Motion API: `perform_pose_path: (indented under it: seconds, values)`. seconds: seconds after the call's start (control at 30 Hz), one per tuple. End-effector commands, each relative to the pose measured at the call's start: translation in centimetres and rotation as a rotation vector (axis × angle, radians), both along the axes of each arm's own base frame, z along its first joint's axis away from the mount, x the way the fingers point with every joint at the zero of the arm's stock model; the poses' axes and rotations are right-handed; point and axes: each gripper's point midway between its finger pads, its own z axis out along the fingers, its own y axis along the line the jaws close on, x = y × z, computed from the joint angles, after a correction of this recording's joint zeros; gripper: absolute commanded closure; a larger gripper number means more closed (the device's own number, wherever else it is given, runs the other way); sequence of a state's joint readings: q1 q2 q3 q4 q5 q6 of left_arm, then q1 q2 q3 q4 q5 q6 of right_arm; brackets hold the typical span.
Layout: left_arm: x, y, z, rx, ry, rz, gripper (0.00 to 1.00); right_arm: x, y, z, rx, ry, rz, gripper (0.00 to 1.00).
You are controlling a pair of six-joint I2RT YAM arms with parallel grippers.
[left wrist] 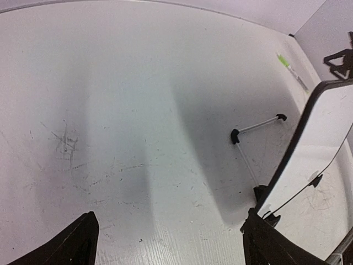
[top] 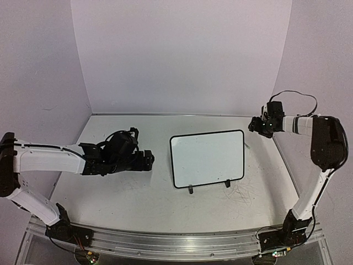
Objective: Write a sentence on the whiteboard
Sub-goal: Pick up the whiteboard marker from the corner of the board.
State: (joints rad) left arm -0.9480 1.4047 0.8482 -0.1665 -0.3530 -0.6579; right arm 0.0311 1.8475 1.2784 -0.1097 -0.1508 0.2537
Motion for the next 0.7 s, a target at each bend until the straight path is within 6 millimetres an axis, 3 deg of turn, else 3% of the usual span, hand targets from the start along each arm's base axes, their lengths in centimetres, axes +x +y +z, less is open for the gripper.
perform_pose_path:
  seconds: [0.0,0.07,0.2,0.67]
  values:
    - [0.3,0.5,4.1,-0.043,-0.106,-0.008,0.07,3.1,2.0,-2.0,-0.013,0.077,0.147,0.39]
    - [0.3,0.4,5.1,-0.055,-0.129,-0.016,0.07,3.6,1.7,-4.4,-0.049,0.142,0.162,0.44]
    - [0.5,0.1,5.8,-0.063,-0.145,-0.03,0.07,4.4,1.7,-6.8,-0.129,0.206,0.18,0.55]
    - [0.7,-1.0,6.2,-0.055,-0.154,-0.068,0.07,4.2,3.3,-10.4,-0.231,0.284,0.218,0.72]
